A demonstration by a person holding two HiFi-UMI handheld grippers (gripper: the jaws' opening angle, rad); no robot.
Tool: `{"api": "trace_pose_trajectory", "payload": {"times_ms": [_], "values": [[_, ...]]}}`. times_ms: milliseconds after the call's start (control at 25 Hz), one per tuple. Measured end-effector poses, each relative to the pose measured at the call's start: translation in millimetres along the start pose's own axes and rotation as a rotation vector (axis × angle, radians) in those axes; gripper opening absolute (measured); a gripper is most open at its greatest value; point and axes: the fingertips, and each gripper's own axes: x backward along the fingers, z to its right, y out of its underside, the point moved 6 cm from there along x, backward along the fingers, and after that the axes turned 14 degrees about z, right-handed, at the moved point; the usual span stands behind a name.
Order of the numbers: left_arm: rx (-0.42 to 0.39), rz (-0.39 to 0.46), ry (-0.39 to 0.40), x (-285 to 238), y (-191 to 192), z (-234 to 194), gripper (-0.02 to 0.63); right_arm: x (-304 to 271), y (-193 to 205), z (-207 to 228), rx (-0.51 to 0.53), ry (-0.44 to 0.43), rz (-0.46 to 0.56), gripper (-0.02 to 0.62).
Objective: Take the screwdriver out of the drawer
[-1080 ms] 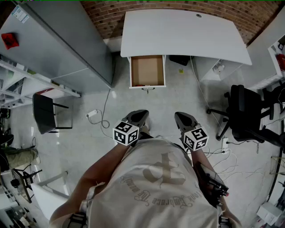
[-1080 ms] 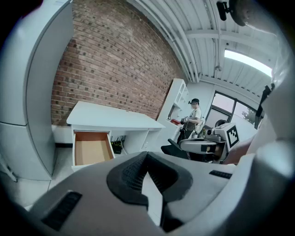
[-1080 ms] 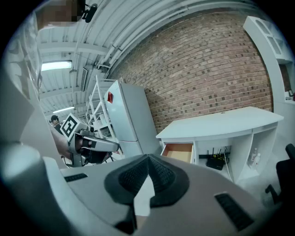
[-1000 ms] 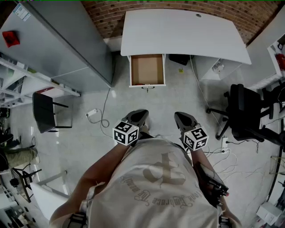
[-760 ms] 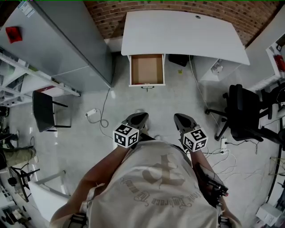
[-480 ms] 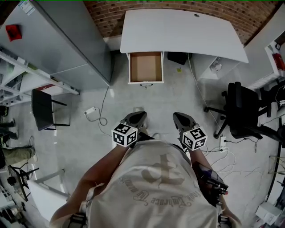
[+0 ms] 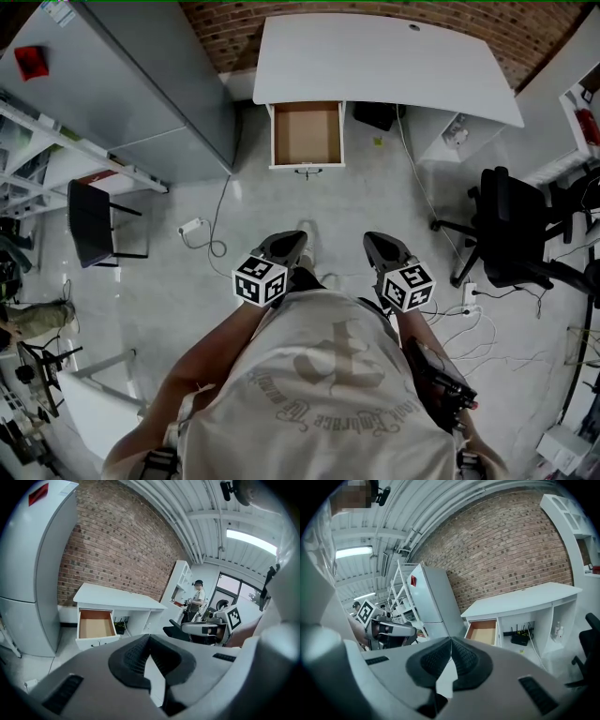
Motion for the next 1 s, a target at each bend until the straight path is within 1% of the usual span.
{"api": "trace_pose_trajectory", "payload": {"times_ms": [240,600,1000], "values": [[0.007,-0.021,-0.028,13.7,4.8,0.7,0.02,0.6,3.9,-8.1,-0.02,-0.016,-0.007,0.023],[-0.01,-0.03,-0.012,14.1,2.5,5.9,0.02,5.4,7.6,-7.3,-0.043,-0.003,-0.005,0.023],[0.013,-0.045,-0.024,9.6,8.2,2.6,0.02,0.4,15.7,-2.9,-0.058,-0.009,-0.043,0.023]]}}
